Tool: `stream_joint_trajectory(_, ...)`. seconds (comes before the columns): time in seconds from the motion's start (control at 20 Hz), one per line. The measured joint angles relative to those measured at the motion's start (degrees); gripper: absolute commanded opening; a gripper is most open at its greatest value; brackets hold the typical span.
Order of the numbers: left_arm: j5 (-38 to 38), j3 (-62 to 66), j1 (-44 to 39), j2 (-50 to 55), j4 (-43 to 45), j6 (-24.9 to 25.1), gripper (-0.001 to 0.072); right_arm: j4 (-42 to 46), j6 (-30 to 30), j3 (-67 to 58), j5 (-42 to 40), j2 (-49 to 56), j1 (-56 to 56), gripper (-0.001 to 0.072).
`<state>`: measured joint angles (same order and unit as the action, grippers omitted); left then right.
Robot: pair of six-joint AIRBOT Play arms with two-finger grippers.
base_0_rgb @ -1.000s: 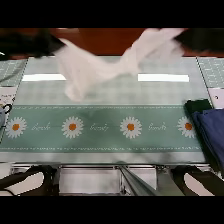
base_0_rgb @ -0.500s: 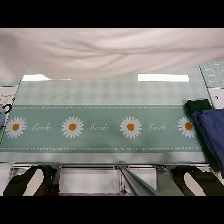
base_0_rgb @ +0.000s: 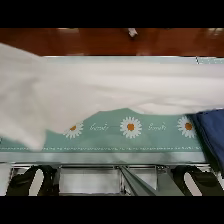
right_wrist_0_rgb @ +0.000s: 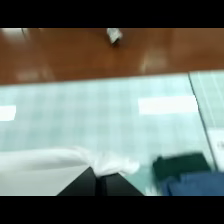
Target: Fold the shirts.
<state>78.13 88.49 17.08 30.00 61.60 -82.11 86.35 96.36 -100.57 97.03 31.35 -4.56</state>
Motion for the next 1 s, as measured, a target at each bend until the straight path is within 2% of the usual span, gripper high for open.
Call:
stream_joint_trajectory(0.15, 1.86, -8.28, -0.31, -0.42, 0.79, -0.7, 0.002, 0.07, 1.46, 10.71, -0.26, -2.29, 0.0, 0.0023)
stream_joint_trajectory(0.25, 1.62, -14.95, -0.48, 0.85, -0.55, -0.07, 0.002, -1.07, 1.88, 18.75, -3.72, -1.97, 0.0, 0.0023)
stream_joint_trajectory(0.35, -1.7, -21.79, -1.38, 3.93, -3.91, 2.08, 0.002, -3.15, 1.46, 25.2, -9.09, 1.03, 0.0, 0.0023)
stream_joint_trajectory(0.5, -7.78, -30.05, -5.42, 12.87, -8.83, 6.47, 0.002, -9.66, -1.9, 31.39, -18.34, 10.45, 0.0, 0.0023)
stream_joint_trajectory(0.6, -12.79, -32.68, -9.22, 22.34, -10.86, 9.79, 0.002, -14.34, -5.18, 33.2, -24.83, 19.06, -0.02, 0.0023)
stream_joint_trajectory(0.8, -25.11, -29.92, -12.31, 41.11, -13.94, 12.61, 0.002, -20.2, -9.62, 32.15, -37.16, 37.92, -0.07, 0.0024)
stream_joint_trajectory(0.9, -28.7, -25.75, -12.35, 48.65, -15.3, 12.9, 0.002, -22.36, -10.75, 29.11, -41.11, 46.4, -0.07, 0.0031)
stream_joint_trajectory(0.95, -29.42, -23.63, -12.35, 51.6, -15.8, 12.87, 0.0093, -23.71, -11.1, 27.21, -42.4, 50.29, -0.07, 0.016)
stream_joint_trajectory(1.0, -30.27, -21.51, -12.41, 54.49, -16.22, 12.72, 0.0385, -25.0, -11.34, 25.46, -43.12, 53.42, -0.07, 0.0382)
